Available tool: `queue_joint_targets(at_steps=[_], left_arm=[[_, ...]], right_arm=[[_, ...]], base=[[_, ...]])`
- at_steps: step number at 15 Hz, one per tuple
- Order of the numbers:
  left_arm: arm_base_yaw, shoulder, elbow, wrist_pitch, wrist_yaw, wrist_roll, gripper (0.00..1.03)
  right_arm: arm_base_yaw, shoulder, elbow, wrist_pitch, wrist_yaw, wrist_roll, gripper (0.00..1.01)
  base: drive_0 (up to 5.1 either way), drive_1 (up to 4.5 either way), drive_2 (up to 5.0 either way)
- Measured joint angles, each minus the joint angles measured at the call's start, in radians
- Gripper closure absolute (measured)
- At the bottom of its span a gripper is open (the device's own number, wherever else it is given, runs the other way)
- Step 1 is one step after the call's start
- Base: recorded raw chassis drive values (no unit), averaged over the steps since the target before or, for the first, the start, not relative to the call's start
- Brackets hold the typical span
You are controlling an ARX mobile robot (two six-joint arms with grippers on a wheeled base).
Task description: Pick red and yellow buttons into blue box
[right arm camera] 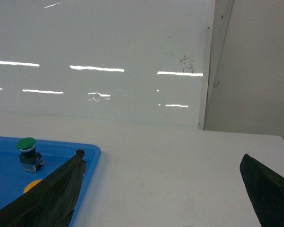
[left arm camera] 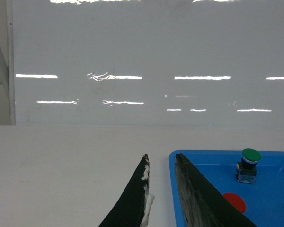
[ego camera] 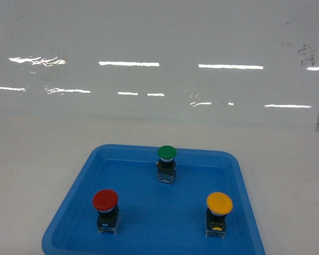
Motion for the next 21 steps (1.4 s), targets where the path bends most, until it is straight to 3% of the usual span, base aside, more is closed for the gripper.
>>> queue_joint_targets(at_steps=[2,8,10,11,14,16,18,21], left_arm=[[0.000,0.000,0.000,0.000,0.000,0.000,0.68],[0.000,0.000,0.000,0.000,0.000,0.000,0.04],[0.000,0.005,0.000,0.006,0.001,0.001,0.05],[0.000,0.048,0.002,0.080,0.011,0.002,0.05],[-0.003,0.333,0.084,0.241,0.074,0.036,0.05],[-0.004,0.454,0.157,0.280,0.100,0.069,0.05],[-0.008,0.527,0.203,0.291,0.122,0.092,0.05],[0.029,0.645,0.234,0.355,0.158,0.116,0.05]], right_arm=[[0.000,0.000,0.000,0.000,0.000,0.000,0.03],[0.000,0.000,0.000,0.000,0.000,0.000,0.03],[0.000,0.000,0.000,0.000,0.000,0.000,0.03],[-0.008,0.019,0.001,0.036,-0.014,0.000,0.03],[-0.077,0.298,0.064,0.216,-0.068,0.008,0.03],[-0.087,0.481,0.168,0.294,-0.099,0.008,0.03],[-0.082,0.605,0.262,0.313,-0.120,0.003,0.03],[-0.022,0.765,0.357,0.345,-0.113,-0.028,0.03]], base=[[0.0,0.00,0.0],[0.0,0.00,0.0],[0.0,0.00,0.0],[0.0,0.00,0.0],[0.0,0.00,0.0],[0.0,0.00,0.0],[0.0,0.00,0.0],[0.0,0.00,0.0]])
